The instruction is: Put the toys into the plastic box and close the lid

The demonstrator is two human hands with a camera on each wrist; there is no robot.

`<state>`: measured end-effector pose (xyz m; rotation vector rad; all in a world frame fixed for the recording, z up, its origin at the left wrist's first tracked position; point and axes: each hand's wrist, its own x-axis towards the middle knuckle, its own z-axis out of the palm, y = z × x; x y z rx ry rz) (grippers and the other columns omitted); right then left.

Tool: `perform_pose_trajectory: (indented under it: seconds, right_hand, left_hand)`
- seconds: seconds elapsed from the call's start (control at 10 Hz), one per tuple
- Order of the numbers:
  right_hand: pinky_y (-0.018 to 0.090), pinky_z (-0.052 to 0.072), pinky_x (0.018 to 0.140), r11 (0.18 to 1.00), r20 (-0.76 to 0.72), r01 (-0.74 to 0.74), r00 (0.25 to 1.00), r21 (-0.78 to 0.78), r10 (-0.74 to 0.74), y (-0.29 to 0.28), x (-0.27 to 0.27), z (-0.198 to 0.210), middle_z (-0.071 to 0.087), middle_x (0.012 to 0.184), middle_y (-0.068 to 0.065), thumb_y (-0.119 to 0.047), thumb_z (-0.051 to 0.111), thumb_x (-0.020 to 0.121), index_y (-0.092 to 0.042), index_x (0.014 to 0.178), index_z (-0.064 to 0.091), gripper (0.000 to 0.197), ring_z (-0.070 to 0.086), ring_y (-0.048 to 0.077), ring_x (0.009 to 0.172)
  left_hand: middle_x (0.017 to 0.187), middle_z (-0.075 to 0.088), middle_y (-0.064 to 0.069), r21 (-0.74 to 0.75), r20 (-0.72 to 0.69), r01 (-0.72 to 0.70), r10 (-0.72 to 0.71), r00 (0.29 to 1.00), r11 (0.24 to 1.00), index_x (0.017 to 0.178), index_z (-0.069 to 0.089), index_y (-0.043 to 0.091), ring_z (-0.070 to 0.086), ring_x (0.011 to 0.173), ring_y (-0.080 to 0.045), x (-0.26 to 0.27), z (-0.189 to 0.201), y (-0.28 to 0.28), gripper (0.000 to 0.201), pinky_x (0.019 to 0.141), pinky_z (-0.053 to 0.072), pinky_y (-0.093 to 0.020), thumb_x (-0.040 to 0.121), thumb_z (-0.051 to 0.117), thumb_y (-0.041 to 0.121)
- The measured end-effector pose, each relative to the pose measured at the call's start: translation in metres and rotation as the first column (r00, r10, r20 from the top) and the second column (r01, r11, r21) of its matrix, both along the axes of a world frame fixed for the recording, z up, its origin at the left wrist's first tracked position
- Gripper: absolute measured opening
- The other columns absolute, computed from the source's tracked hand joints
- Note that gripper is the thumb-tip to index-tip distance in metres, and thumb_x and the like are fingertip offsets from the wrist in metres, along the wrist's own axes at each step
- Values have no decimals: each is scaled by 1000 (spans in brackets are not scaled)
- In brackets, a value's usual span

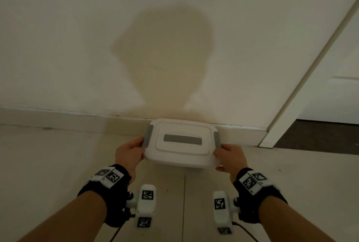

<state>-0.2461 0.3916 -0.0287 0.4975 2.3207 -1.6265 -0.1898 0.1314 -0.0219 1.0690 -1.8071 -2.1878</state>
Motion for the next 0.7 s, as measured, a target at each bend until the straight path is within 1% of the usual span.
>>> perform_pose_trajectory:
  seconds: [0.1, 0.2, 0.3, 0.4, 0.5, 0.6, 0.7]
  right_hand:
    - [41, 60, 74, 1000, -43, -6, 999, -12, 6, 1, -4, -3, 69, 109, 16, -6, 61, 90, -4, 130, 64, 40, 65, 32, 95]
    - [40, 60, 74, 1000, -60, -7, 998, -13, 6, 1, -8, -5, 68, 112, 14, -8, 61, 92, -5, 134, 62, 42, 65, 30, 97]
    - [42, 61, 75, 1000, -94, -2, 996, -1, 2, 1, -7, -8, 68, 107, 12, -11, 60, 93, -8, 132, 64, 39, 65, 29, 95]
    - [44, 61, 76, 1000, -105, 7, 994, 5, -6, 1, -8, -10, 69, 103, 10, -12, 60, 92, -9, 130, 65, 38, 65, 29, 94]
    - [40, 60, 74, 1000, -90, -4, 996, -21, 2, 3, -12, -12, 68, 108, 11, -12, 61, 92, -9, 133, 63, 41, 65, 29, 97]
    - [38, 58, 70, 1000, -55, -19, 998, -15, 18, 3, -14, -10, 67, 116, 13, -14, 62, 93, -8, 138, 59, 46, 64, 30, 101]
    - [34, 55, 69, 997, -75, 23, 997, 68, -18, 6, -13, -5, 66, 119, 12, -30, 68, 91, -7, 140, 51, 57, 62, 27, 101]
  left_hand:
    - [136, 59, -19, 2, -29, -11, 11, 1000, 1000, 136, 54, -3, 59, 116, -34, -5, -6, 2, 48, 96, 49, -38, 90, 55, -11]
    - [138, 57, -18, -13, -48, -21, 21, 999, 1000, 138, 53, -2, 57, 122, -35, -10, -11, 4, 47, 99, 48, -38, 92, 53, -10]
    - [137, 58, -18, -36, -49, -35, 33, 998, 999, 136, 54, -2, 58, 120, -34, -15, -15, 3, 45, 102, 48, -41, 92, 53, -9]
    - [137, 59, -18, -36, -44, -48, 46, 998, 998, 136, 55, -2, 59, 116, -32, -17, -17, 3, 45, 103, 48, -41, 92, 53, -8]
    - [138, 58, -18, -45, -36, -44, 42, 998, 998, 136, 55, -1, 58, 119, -33, -20, -21, 2, 45, 104, 47, -42, 92, 53, -8]
    - [140, 56, -17, -31, -31, -26, 25, 999, 999, 138, 53, 0, 58, 113, -30, -18, -16, 2, 45, 103, 47, -42, 93, 52, -7]
    - [142, 53, -16, 31, -28, 4, -3, 1000, 1000, 143, 47, 2, 55, 120, -32, -14, -7, 2, 47, 102, 47, -41, 96, 52, 0]
